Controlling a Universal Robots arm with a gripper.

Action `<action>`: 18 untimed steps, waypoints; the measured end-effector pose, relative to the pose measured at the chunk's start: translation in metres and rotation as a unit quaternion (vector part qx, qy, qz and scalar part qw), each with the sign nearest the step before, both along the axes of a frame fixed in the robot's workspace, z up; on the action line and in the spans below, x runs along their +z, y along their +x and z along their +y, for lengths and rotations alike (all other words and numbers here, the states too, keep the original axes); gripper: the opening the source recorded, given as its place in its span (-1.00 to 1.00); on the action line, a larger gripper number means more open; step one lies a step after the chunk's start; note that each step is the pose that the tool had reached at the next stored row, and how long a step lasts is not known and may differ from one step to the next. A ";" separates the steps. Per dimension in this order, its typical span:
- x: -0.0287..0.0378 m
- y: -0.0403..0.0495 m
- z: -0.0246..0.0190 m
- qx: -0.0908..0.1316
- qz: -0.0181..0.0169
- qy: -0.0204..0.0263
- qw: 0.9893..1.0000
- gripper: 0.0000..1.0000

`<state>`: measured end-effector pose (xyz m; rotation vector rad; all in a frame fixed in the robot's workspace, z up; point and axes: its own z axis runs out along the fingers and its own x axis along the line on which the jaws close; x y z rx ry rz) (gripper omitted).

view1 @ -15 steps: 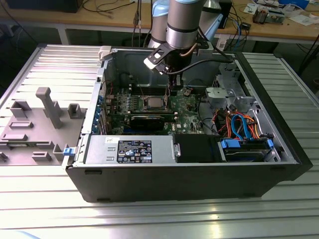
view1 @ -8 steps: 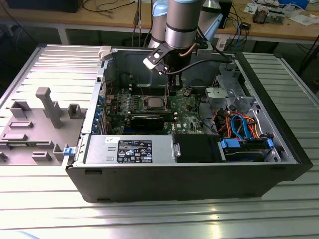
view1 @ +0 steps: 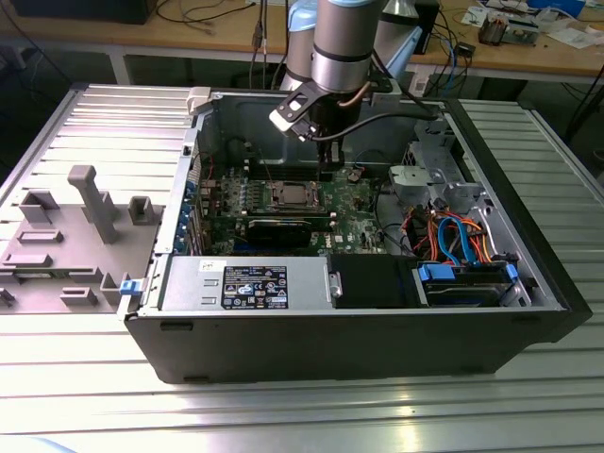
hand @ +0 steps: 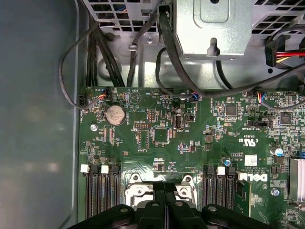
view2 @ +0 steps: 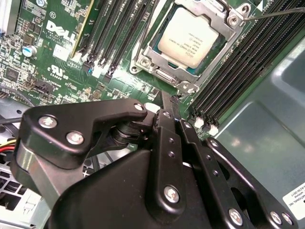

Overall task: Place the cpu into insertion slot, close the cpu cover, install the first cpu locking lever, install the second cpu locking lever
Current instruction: 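Close the cpu cover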

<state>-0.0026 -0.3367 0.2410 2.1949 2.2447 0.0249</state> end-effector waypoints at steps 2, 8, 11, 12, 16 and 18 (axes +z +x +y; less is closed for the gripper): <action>-0.0001 -0.0001 0.0000 0.000 0.000 0.000 1.000 -0.79; -0.0004 -0.0024 0.0000 0.000 0.000 0.000 1.000 -0.79; -0.0004 -0.0033 0.0000 0.000 0.000 0.000 1.000 -0.79; -0.0004 -0.0036 0.0000 0.000 0.000 0.000 1.000 -0.79; -0.0006 -0.0043 0.0000 0.000 0.000 0.000 1.000 -0.79; -0.0006 -0.0044 -0.0002 0.000 0.000 0.000 1.000 -0.79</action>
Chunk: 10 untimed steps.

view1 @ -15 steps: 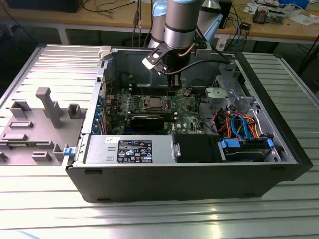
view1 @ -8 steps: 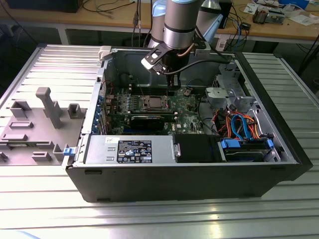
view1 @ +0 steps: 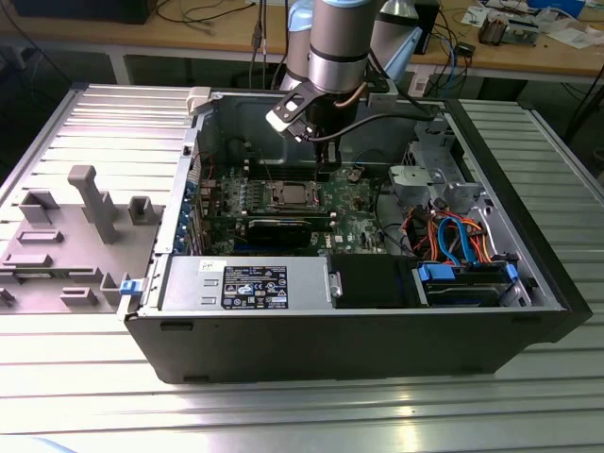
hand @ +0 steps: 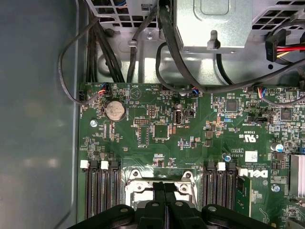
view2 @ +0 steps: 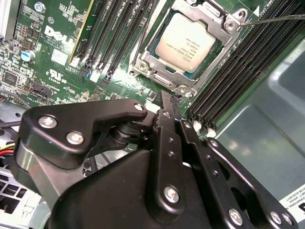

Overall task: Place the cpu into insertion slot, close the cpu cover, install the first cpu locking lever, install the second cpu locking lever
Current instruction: 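Close the cpu cover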

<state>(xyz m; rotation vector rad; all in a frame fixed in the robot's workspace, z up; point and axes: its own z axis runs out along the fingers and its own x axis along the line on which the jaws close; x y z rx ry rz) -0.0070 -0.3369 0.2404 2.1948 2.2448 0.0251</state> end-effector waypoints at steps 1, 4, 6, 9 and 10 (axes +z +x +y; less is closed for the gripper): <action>0.0000 0.0000 0.0000 0.000 0.000 0.000 1.000 -0.79; 0.0000 0.0000 0.0000 0.000 0.000 0.000 1.000 -0.79; 0.0000 0.0000 0.0000 0.000 0.000 0.000 1.000 -0.79; 0.0000 -0.0002 0.0000 0.000 0.000 0.000 1.000 -0.79; 0.0000 -0.0002 0.0000 0.000 0.000 0.000 1.000 -0.79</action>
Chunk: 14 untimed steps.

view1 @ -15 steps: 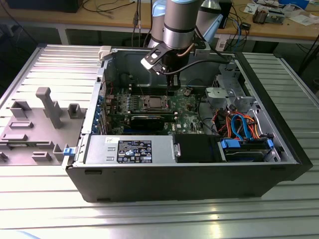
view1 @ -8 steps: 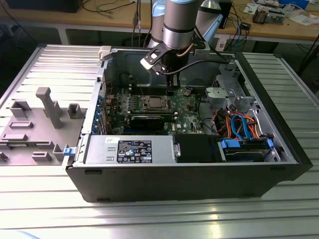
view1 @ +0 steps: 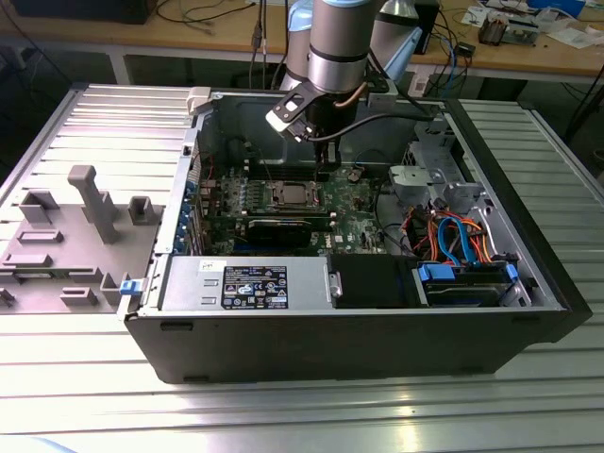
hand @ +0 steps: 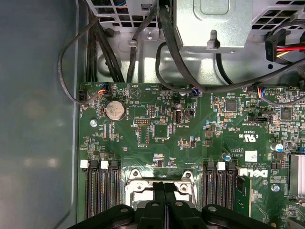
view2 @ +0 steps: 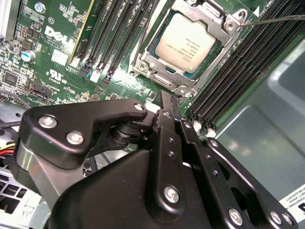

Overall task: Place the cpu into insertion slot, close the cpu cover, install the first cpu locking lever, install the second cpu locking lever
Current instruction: 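Close the cpu cover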

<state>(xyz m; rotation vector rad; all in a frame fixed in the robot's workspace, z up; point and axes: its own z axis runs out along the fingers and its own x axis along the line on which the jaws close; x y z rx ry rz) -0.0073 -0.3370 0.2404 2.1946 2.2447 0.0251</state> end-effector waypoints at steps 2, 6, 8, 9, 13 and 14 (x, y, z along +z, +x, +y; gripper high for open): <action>-0.0002 -0.0001 -0.0002 0.000 0.000 0.000 1.000 -0.79; -0.0029 -0.0131 -0.0008 0.000 0.000 0.000 1.000 -0.79; -0.0084 -0.0300 -0.0009 0.000 0.000 0.000 1.000 -0.79; -0.0091 -0.0319 -0.0009 0.000 0.000 0.000 1.000 -0.79; -0.0139 -0.0417 -0.0009 0.001 0.000 0.000 1.000 -0.79; -0.0148 -0.0437 -0.0009 0.001 0.000 0.000 1.000 -0.79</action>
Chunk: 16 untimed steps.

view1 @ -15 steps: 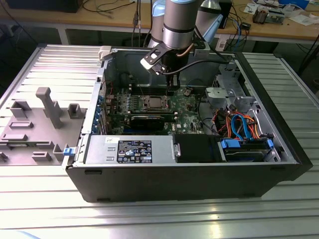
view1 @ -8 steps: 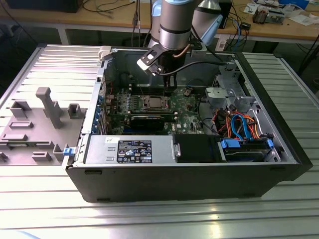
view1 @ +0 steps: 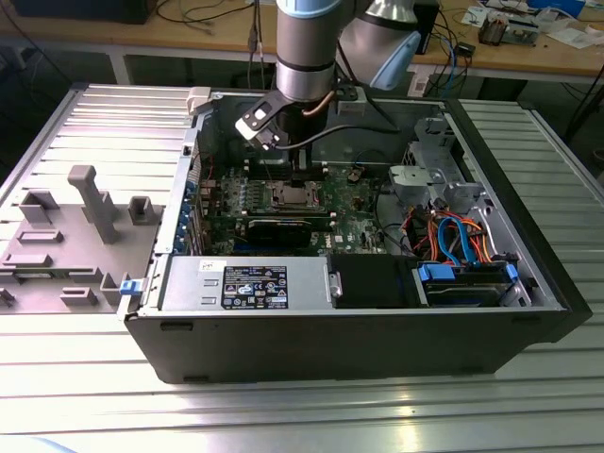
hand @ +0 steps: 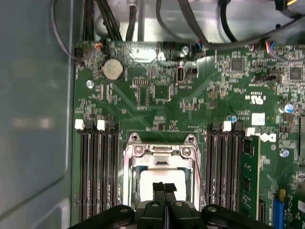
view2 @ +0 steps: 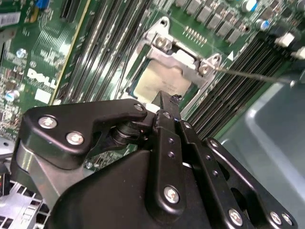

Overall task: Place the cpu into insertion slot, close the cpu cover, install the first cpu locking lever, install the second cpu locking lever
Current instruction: 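Close the cpu cover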

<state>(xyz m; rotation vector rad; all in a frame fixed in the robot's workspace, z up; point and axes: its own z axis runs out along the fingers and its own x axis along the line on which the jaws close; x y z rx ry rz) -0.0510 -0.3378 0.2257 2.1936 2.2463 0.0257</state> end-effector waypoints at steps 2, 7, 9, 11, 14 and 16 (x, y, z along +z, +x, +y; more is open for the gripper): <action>-0.0022 -0.0047 0.0000 0.000 0.000 0.000 1.000 -0.79; -0.0083 -0.0162 0.0000 0.000 0.000 0.000 1.000 -0.79; -0.0101 -0.0202 0.0000 0.000 0.000 0.000 1.000 -0.79; -0.0112 -0.0230 0.0000 0.000 0.000 0.001 1.000 -0.79; -0.0118 -0.0240 0.0000 0.000 0.000 0.002 1.000 -0.79; -0.0125 -0.0252 0.0000 0.000 0.000 0.002 1.000 -0.79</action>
